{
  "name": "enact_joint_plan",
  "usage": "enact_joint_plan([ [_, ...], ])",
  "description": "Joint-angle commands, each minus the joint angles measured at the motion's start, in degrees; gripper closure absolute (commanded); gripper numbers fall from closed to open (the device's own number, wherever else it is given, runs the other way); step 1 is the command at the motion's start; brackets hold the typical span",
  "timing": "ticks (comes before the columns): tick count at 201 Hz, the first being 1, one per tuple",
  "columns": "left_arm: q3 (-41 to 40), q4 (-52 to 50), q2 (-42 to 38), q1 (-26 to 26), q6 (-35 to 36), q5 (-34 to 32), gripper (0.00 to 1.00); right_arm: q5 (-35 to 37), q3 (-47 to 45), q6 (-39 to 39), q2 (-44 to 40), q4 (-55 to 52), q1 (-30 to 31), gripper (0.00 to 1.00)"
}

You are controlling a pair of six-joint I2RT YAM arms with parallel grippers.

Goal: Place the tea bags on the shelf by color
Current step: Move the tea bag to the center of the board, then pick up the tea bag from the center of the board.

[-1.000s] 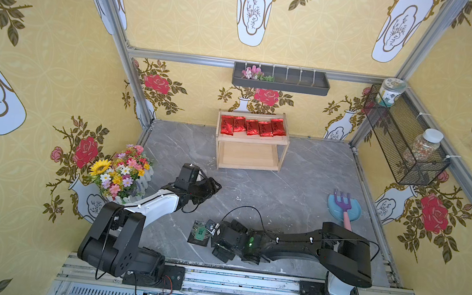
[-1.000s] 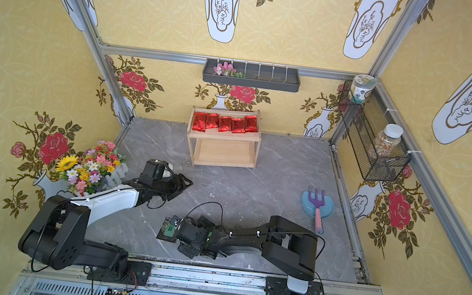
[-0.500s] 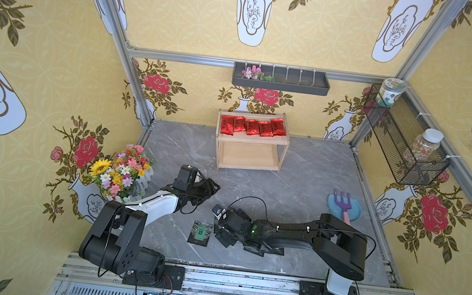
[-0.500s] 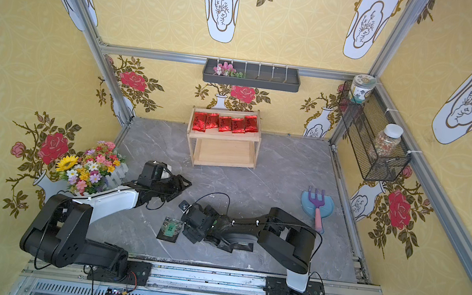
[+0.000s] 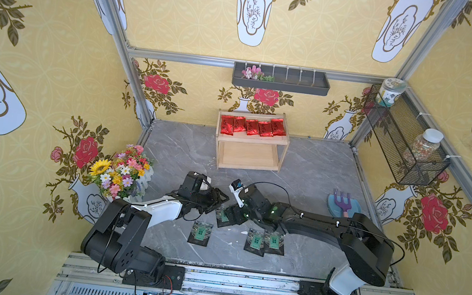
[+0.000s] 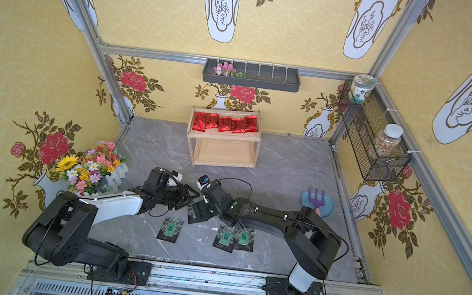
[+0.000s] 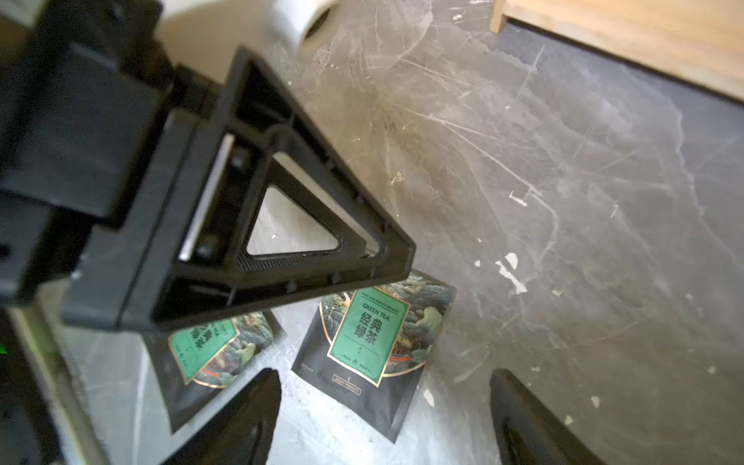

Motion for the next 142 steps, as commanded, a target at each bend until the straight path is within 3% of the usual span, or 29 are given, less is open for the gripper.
enact_joint_plan([
  [1, -0.3, 1.2, 0.5, -0.5, -0.5, 1.0, 0.41, -12.1, -2.4, 11.9, 0.1, 5.5, -3.9, 0.25],
  [23, -0.2, 1.0, 1.2, -1.1, -0.3, 0.8, 0.41, -19.0, -6.0, 16.3, 1.5, 12.3, -7.7, 0.36],
  [68, -0.1, 0.7, 3.8, -1.8, 0.2, 0.0, 0.41, -22.6, -6.9, 18.8, 4.3, 15.0, -10.3, 0.51],
  [142, -1.7, 0.0, 3.2, -1.9, 0.2, -2.7, 0.41, -27.2, -7.2, 24.4, 8.6, 18.3, -11.9, 0.55],
])
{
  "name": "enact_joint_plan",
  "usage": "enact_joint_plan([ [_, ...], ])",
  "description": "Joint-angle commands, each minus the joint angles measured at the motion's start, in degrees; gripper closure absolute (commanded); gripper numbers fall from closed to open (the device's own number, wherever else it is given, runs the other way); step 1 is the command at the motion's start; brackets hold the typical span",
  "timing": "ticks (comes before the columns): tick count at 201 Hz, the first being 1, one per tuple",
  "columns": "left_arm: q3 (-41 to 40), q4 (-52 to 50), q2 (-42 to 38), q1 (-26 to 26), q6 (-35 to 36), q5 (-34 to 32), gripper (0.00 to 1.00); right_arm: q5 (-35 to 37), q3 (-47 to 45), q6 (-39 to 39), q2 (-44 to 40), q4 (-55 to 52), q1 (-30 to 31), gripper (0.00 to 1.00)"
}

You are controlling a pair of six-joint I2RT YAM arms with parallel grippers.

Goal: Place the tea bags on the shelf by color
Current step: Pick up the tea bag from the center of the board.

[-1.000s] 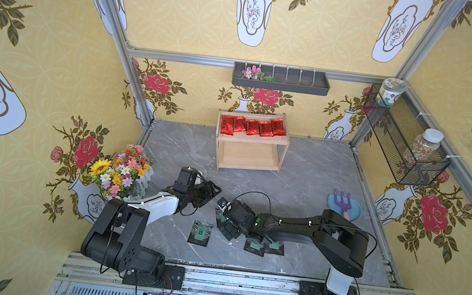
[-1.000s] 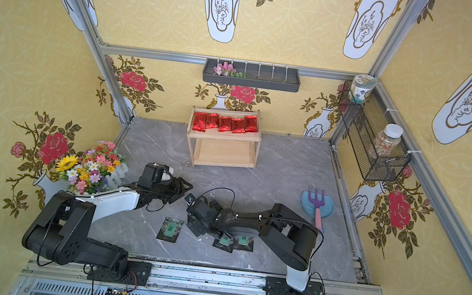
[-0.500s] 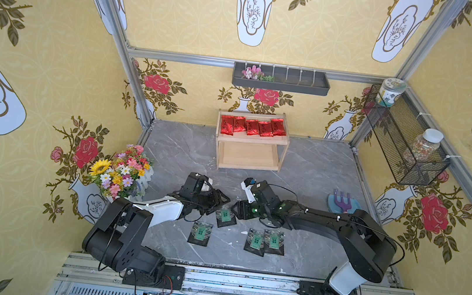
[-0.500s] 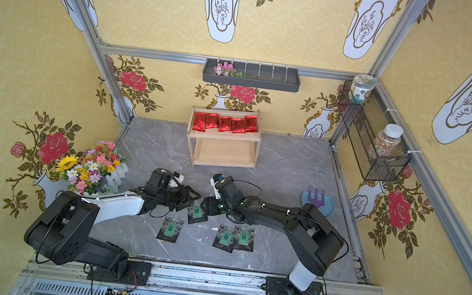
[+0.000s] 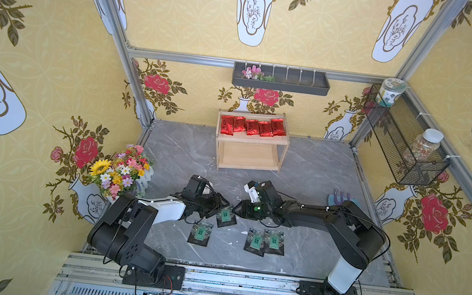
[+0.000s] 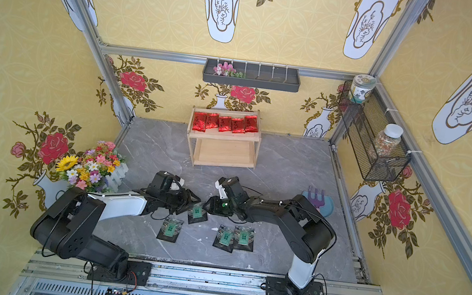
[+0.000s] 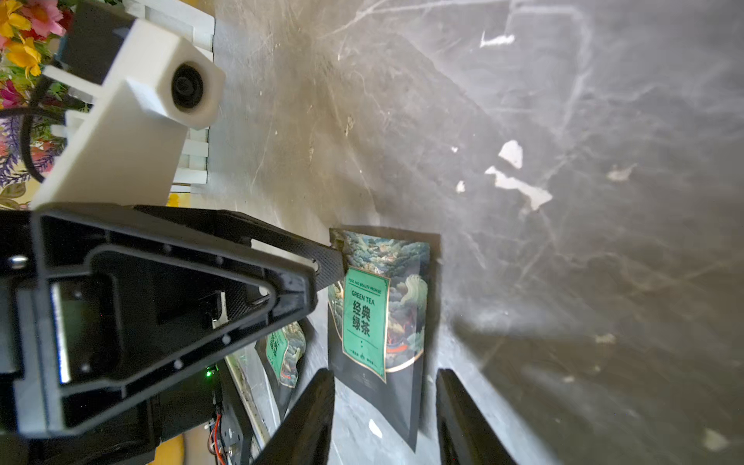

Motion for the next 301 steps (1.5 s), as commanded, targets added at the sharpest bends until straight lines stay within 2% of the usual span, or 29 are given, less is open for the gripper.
enact_joint_plan([
  [1, -0.8, -0.1, 0.1, 0.0, 0.4, -1.0, 0.41, -2.4, 0.0, 2.4, 1.2, 3.5, -0.6, 0.55],
  [40, -1.8, 0.1, -0.3, 0.0, 0.2, -1.6, 0.41, -4.2, 0.4, 4.4, 3.6, 4.9, -1.1, 0.56],
  [79, -2.2, 1.1, -0.1, 0.0, -0.1, -1.7, 0.41, -8.8, 1.2, 7.6, 7.0, 10.0, -1.3, 0.59],
  [120, -2.5, 2.8, 0.3, 0.0, -0.7, -1.2, 0.41, -11.0, 1.4, 10.8, 9.0, 16.3, -2.1, 0.71],
  [149, -2.8, 3.7, 0.0, 0.0, -0.9, -1.2, 0.41, -11.5, 2.3, 11.0, 10.0, 17.3, -2.1, 0.87],
  [195, -1.7, 2.0, -3.0, 0.7, -0.2, -1.5, 0.38, -10.7, 1.2, 10.5, 8.5, 17.0, -2.8, 1.00],
  [214, -1.0, 1.0, -5.7, 1.9, 0.4, -0.8, 0.36, -11.2, 0.3, 10.0, 7.3, 18.2, -3.7, 1.00],
  [249, -2.4, 5.3, -9.5, 6.8, -1.1, 6.9, 0.34, -17.6, -2.1, 10.8, 5.1, 27.5, -8.0, 1.00],
  [273, -4.5, 13.3, -10.3, 8.8, -5.0, 13.1, 0.32, -21.6, -1.8, 10.5, 2.7, 28.3, -10.4, 1.00],
  [301, -6.2, 23.7, -7.7, 9.2, -9.2, 17.9, 0.33, -24.3, -0.5, 10.6, 0.8, 27.6, -11.3, 1.00],
])
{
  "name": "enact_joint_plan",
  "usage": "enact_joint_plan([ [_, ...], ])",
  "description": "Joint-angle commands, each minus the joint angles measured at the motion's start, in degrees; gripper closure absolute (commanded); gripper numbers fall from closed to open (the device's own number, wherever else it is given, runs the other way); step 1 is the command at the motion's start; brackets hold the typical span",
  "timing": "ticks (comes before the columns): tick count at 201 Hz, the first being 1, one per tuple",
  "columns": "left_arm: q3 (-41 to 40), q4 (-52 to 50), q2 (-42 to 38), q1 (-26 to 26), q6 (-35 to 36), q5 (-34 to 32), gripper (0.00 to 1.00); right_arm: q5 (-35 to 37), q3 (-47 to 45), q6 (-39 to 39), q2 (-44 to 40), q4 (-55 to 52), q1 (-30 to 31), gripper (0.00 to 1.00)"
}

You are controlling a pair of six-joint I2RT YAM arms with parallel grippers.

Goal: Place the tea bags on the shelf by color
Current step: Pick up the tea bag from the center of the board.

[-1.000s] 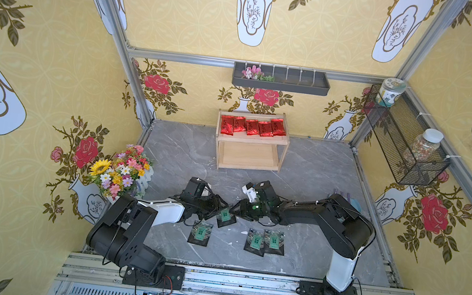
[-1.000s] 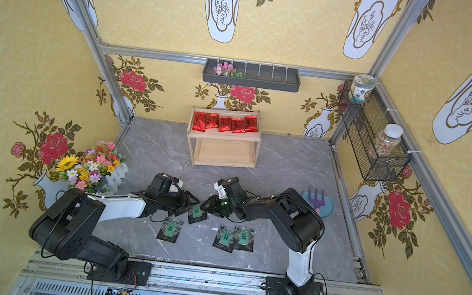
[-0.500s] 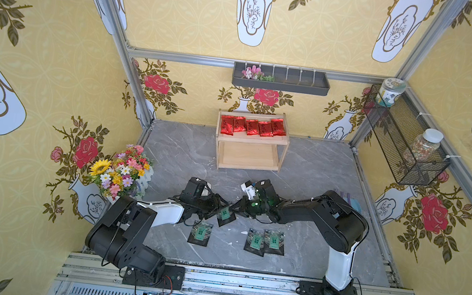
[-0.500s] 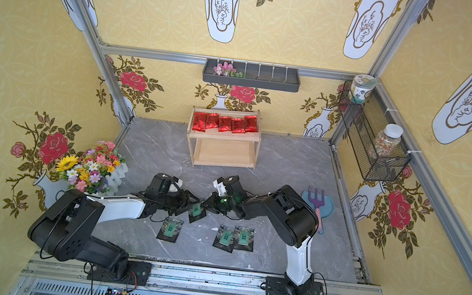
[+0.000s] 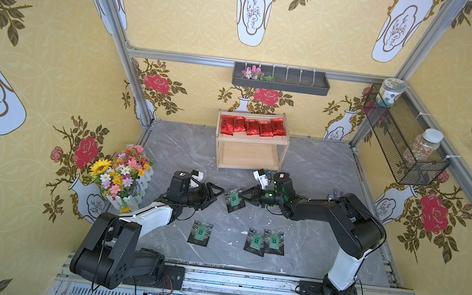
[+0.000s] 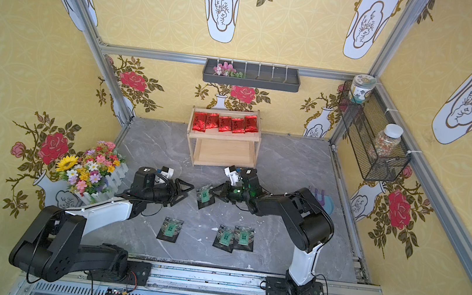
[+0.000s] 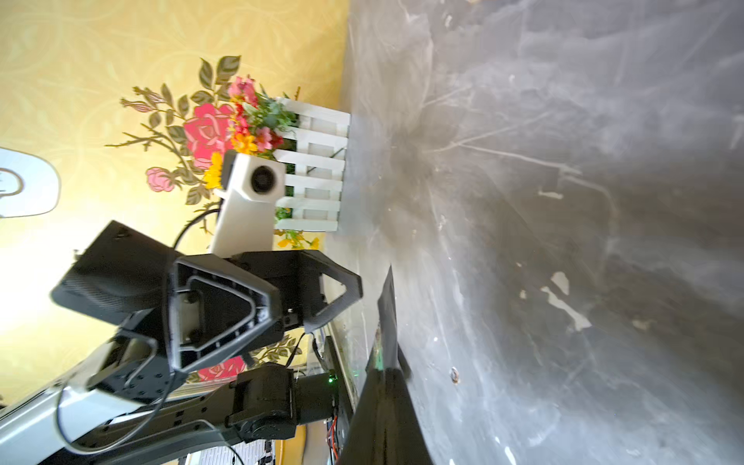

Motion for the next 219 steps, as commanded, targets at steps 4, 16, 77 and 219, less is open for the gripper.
enact_joint_plan([
  [4, -1.7, 13.8, 2.4, 0.3, -5.5, 8.1, 0.33, -4.8, 1.5, -0.3, -1.3, 3.4, -0.3, 1.00],
  [16, -2.5, 21.0, 4.2, 0.3, -8.7, 10.7, 0.34, -6.0, 2.3, 0.6, -1.0, 3.9, 0.0, 1.00],
  [77, -4.5, 38.5, 8.6, 0.3, -16.4, 14.2, 0.51, -7.5, 3.6, 2.2, 0.1, 4.8, 0.7, 1.00],
  [219, -4.5, 39.4, 11.9, 0.5, -12.3, 12.3, 0.94, -5.0, 1.8, 4.3, 0.2, 7.5, -0.6, 0.77],
])
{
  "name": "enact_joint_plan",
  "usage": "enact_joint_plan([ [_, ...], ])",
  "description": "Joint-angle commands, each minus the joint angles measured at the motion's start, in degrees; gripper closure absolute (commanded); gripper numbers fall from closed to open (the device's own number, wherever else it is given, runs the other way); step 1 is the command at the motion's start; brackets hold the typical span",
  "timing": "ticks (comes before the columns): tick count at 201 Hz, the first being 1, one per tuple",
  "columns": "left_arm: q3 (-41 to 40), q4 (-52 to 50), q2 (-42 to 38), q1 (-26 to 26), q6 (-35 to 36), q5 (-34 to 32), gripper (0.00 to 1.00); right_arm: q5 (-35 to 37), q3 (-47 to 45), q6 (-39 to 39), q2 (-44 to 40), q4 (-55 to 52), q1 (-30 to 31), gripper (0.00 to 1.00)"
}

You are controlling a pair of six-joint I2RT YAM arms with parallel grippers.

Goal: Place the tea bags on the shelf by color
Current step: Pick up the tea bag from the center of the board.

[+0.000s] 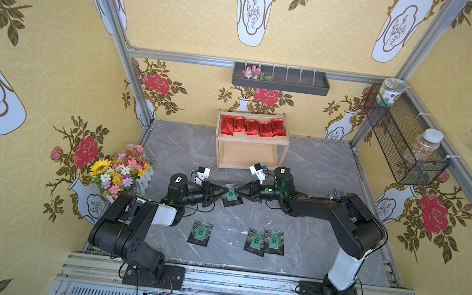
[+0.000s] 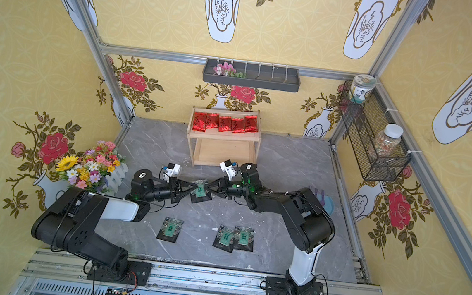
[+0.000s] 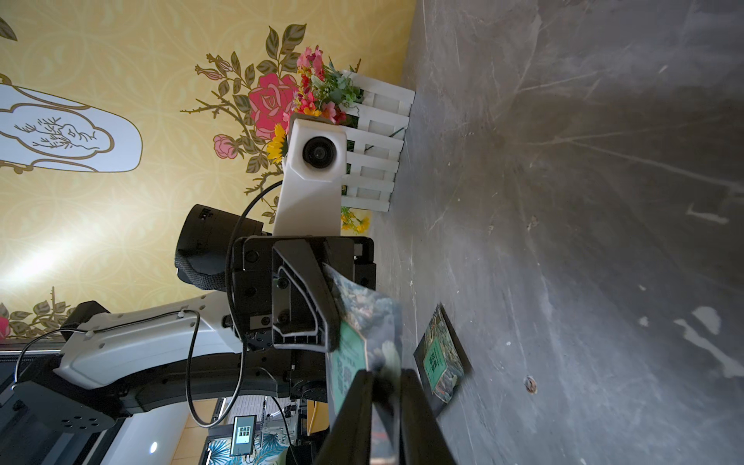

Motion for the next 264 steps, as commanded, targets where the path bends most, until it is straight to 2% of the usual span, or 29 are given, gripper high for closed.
enact_joint_plan([
  [1, -0.2, 2.2, 0.5, 0.1, 1.7, -0.8, 0.95, 1.5, -1.1, 1.6, -0.4, 5.2, -0.6, 0.77],
  [25, -0.2, 4.6, 1.6, 0.1, 1.3, -1.9, 1.00, 4.9, -3.1, 5.5, -0.8, 8.8, -0.5, 0.69],
  [38, -0.4, 7.9, 2.8, 0.1, -0.5, -2.5, 1.00, 8.5, -6.5, 11.3, -0.9, 14.9, -0.5, 0.60],
  [63, -1.5, 16.6, 6.0, 0.1, -5.0, -5.0, 1.00, 15.0, -12.5, 23.6, -0.3, 29.7, 0.6, 0.58],
  [76, -1.9, 21.1, 8.3, 0.1, -7.6, -6.5, 0.99, 18.2, -14.8, 27.1, -0.6, 33.5, 1.5, 0.53],
  [100, -1.7, 30.5, 13.3, 0.1, -12.9, -7.1, 0.99, 22.5, -17.4, 29.4, -1.9, 35.4, 3.8, 0.41],
  [142, -0.8, 30.9, 12.8, -0.5, -13.0, -8.3, 0.99, 25.5, -18.6, 30.2, -2.4, 36.8, 6.4, 0.38],
  [166, 0.0, 30.9, 12.7, -0.7, -13.5, -8.2, 0.99, 25.9, -17.5, 30.6, -1.2, 37.6, 6.8, 0.42],
  [202, 0.6, 30.9, 13.0, -1.2, -13.8, -8.0, 0.98, 26.2, -15.4, 30.7, -0.1, 38.2, 7.5, 0.54],
  [245, 0.9, 30.9, 13.2, -1.2, -13.8, -7.9, 0.97, 26.3, -15.5, 30.4, -0.5, 37.9, 7.8, 0.73],
  [264, 1.0, 30.9, 13.1, -1.2, -13.8, -7.9, 0.96, 26.4, -15.7, 30.2, -0.6, 37.6, 7.8, 0.84],
])
